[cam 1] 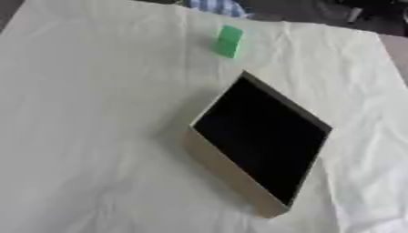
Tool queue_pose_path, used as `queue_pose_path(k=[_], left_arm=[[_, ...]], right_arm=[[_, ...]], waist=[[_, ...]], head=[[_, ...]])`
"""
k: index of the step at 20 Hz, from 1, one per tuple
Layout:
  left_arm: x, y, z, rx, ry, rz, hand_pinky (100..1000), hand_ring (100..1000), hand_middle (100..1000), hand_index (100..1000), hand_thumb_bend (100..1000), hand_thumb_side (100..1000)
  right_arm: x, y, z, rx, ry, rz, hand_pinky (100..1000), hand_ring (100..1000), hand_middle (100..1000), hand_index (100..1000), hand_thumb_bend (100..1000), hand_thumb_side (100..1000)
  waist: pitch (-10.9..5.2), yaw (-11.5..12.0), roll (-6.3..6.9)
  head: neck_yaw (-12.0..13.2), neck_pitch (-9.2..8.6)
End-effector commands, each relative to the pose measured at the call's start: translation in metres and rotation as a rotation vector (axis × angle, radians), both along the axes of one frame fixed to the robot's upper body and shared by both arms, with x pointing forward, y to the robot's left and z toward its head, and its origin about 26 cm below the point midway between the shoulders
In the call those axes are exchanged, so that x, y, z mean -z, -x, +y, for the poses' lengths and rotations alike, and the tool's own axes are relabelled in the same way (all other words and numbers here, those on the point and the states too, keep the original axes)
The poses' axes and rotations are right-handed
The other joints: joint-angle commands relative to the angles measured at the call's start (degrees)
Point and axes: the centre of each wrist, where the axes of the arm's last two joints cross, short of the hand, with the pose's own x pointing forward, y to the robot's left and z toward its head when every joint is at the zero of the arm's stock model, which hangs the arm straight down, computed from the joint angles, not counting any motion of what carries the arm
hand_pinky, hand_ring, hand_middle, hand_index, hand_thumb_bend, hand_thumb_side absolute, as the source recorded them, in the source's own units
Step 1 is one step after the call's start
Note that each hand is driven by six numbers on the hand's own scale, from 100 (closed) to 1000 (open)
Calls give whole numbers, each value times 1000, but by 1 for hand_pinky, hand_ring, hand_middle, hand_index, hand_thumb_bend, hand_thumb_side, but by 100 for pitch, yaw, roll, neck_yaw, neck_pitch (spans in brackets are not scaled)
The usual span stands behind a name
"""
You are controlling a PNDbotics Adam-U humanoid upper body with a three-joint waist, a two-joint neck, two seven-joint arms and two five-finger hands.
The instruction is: Pick up objects on the table and place them in the box.
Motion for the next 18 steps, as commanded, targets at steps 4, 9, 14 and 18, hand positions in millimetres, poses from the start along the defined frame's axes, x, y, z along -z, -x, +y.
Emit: queue_pose_path(k=[4, 9, 14, 18], left_arm=[[-10, 3, 0, 13, -30, -27, 599, 619, 596, 785, 100, 703], [-10, 2, 0, 17, -30, -26, 599, 619, 595, 785, 100, 703], [-11, 2, -1, 21, -32, -27, 598, 618, 595, 784, 100, 705], [-12, 2, -2, 27, -34, -25, 598, 617, 594, 784, 100, 707]], right_arm=[[-3, -12, -1, -23, 117, 71, 896, 959, 875, 954, 135, 1000], [2, -18, 7, -63, 178, 160, 902, 962, 871, 952, 187, 1000], [1, -22, 15, -109, 197, 223, 894, 958, 859, 949, 246, 823], [-1, -25, 23, -157, 176, 260, 885, 949, 849, 954, 296, 632]], waist=[[-133, -9, 41], [-129, 4, 33], [-120, 49, 11], [-101, 75, -15]], head=[[-1, 12], [-13, 9], [-18, -3], [-30, -18]])
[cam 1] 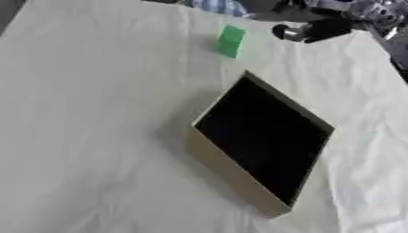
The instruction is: Pick up objects on the table and place them in the box.
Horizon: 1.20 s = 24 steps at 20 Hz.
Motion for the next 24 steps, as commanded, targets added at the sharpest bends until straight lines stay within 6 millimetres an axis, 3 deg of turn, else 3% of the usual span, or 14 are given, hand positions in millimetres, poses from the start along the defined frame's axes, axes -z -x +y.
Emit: queue_pose_path(k=[1, 9, 14, 20, 24], left_arm=[[-10, 2, 0, 11, -30, -30, 598, 617, 593, 784, 100, 708], [-12, 2, -1, 20, -36, -29, 596, 615, 589, 781, 100, 712], [-13, 1, -2, 28, -39, -33, 596, 614, 588, 780, 100, 713], [-15, 1, -3, 34, -47, -37, 595, 612, 584, 777, 100, 717], [-16, 1, -4, 37, -51, -40, 593, 609, 582, 775, 100, 722]], right_arm=[[-15, 2, 0, -16, -14, 3, 882, 943, 838, 952, 295, 587], [-21, -2, 8, 24, -78, -5, 844, 895, 834, 990, 297, 440], [-22, -6, 10, 96, -134, -55, 840, 897, 840, 995, 298, 435], [-22, -9, 12, 150, -80, -98, 864, 940, 870, 1000, 355, 461], [-25, -9, 7, 193, -59, -140, 880, 958, 888, 1000, 355, 497]], waist=[[-94, 1, 22], [-54, 105, -67], [-28, 207, -131], [27, 297, -218], [91, 338, -266]], head=[[-24, -22], [-60, -38], [-106, -61], [-193, -74], [-302, -191]])
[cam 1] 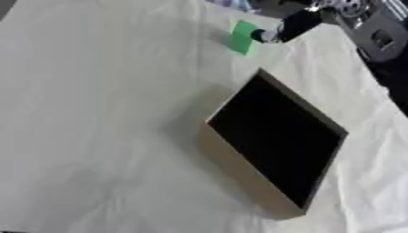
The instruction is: Pick up objects on the table and place them in the box.
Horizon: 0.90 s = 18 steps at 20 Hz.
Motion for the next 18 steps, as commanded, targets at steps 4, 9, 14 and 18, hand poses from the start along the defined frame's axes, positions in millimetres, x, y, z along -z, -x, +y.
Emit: queue_pose_path(k=[4, 9, 14, 18], left_arm=[[-11, 3, 0, 8, -33, -36, 592, 608, 581, 774, 100, 725], [-13, 2, 0, 6, -39, -41, 591, 606, 579, 774, 100, 725], [-14, 2, 1, 1, -41, -46, 590, 604, 578, 773, 100, 726], [-15, 2, 0, 1, -45, -50, 589, 602, 576, 773, 100, 726]], right_arm=[[-20, 2, -12, 51, 13, -66, 886, 964, 889, 1000, 348, 532], [-23, 2, -18, 69, 18, -68, 898, 977, 897, 1000, 348, 554], [-26, 4, -23, 70, 7, -66, 894, 977, 893, 1000, 322, 587], [-28, 4, -23, 63, -11, -64, 896, 980, 895, 1000, 317, 612]], waist=[[-20, 59, 4], [69, 136, -36], [142, 178, -66], [231, 211, -91]], head=[[-180, -271], [-283, -370], [-317, -521], [-314, -587]])
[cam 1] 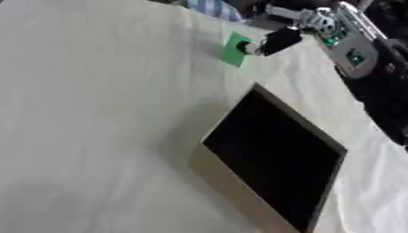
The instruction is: Pick up objects on the table and place them in the box.
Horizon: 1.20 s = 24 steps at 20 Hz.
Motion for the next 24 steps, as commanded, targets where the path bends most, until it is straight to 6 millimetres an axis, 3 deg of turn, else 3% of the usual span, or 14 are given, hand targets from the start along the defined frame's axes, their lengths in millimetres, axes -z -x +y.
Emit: queue_pose_path(k=[1, 7, 17, 24], left_arm=[[-11, 3, 0, 1, -30, -37, 589, 602, 576, 773, 100, 726], [-11, 3, 0, -3, -35, -39, 588, 600, 574, 772, 100, 726], [-11, 2, -1, -7, -30, -38, 587, 597, 572, 772, 100, 729], [-10, 2, -1, -8, -26, -35, 585, 594, 569, 771, 100, 731]], right_arm=[[-18, 7, -12, 24, 0, -40, 896, 980, 894, 1000, 322, 616], [-16, 16, -26, 59, -8, -58, 898, 979, 895, 1000, 334, 625], [-13, 15, -36, 109, -27, -61, 892, 973, 885, 1000, 323, 646], [-15, 14, -37, 121, -67, -91, 887, 970, 878, 1000, 307, 713]], waist=[[-71, 19, 39], [28, 67, -6], [142, 72, -8], [216, 86, -8]], head=[[-22, -111], [-42, -136], [-82, -195], [-129, -269]])
